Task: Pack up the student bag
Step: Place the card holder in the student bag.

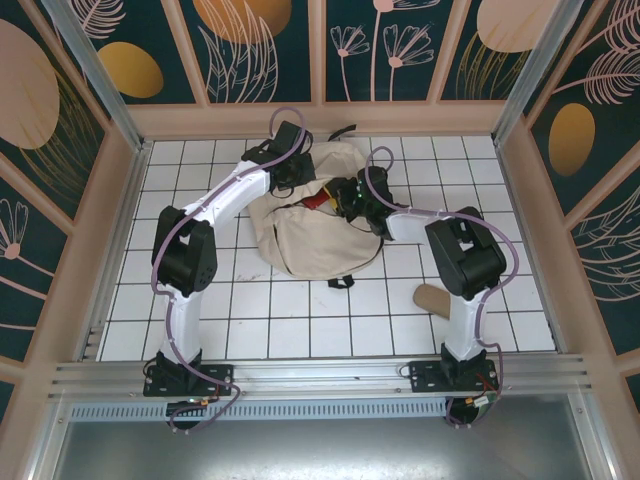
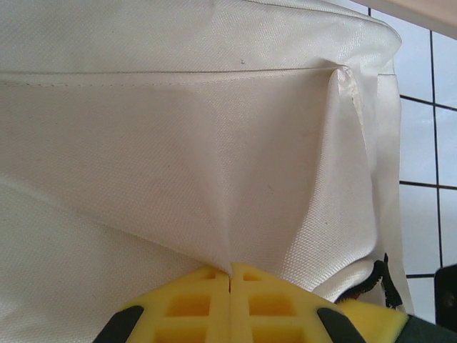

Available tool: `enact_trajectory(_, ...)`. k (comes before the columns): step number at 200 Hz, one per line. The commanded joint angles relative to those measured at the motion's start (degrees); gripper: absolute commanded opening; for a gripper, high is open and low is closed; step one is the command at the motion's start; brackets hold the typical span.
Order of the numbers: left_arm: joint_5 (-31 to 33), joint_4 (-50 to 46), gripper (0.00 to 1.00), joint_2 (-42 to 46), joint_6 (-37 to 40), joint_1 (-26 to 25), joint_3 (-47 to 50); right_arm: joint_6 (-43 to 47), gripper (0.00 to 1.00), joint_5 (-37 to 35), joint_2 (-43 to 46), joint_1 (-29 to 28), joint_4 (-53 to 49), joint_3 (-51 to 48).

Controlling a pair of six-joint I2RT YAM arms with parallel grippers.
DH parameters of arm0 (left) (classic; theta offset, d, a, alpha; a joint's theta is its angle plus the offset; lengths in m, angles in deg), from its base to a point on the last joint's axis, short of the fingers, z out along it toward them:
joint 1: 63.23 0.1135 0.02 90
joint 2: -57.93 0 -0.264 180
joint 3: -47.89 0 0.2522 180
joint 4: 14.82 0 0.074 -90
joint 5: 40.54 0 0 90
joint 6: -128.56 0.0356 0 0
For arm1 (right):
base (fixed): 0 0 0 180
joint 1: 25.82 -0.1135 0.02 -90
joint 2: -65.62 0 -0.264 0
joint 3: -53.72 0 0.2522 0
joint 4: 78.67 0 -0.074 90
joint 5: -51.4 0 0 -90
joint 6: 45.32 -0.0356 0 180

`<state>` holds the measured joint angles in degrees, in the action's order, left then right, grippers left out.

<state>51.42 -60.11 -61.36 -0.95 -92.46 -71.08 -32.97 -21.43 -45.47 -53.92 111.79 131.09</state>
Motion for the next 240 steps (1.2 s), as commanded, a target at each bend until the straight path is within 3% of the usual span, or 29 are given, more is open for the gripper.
enact_trajectory(1,-0.45,0.51,0.00,1.51,0.66,0.32,0.71,1.97,0.36,0.04,-0.14,0.32,-8.46,0.87)
enact_trajectory(42,-0.78,0.59,0.00,1.50,0.72,0.32,0.76,3.26,0.25,4.89,-3.88,-0.42,-5.28,3.63)
enact_trajectory(67,-0.68,0.76,0.00,2.01,0.86,0.32,1.33,4.16,0.31,4.65,-3.23,-0.56,-6.85,3.80)
enact_trajectory(113,-0.82,1.43,0.00,2.40,0.99,0.32,2.23,3.79,0.29,4.07,0.48,-0.65,-7.44,-0.44)
enact_trajectory(169,-1.17,2.14,0.00,3.15,0.88,0.32,3.07,0.89,0.13,8.27,-2.64,-0.99,1.88,-1.10)
enact_trajectory(240,-2.10,2.20,0.00,3.66,0.64,0.32,3.15,-2.27,0.14,6.39,-12.26,-2.43,16.92,5.79)
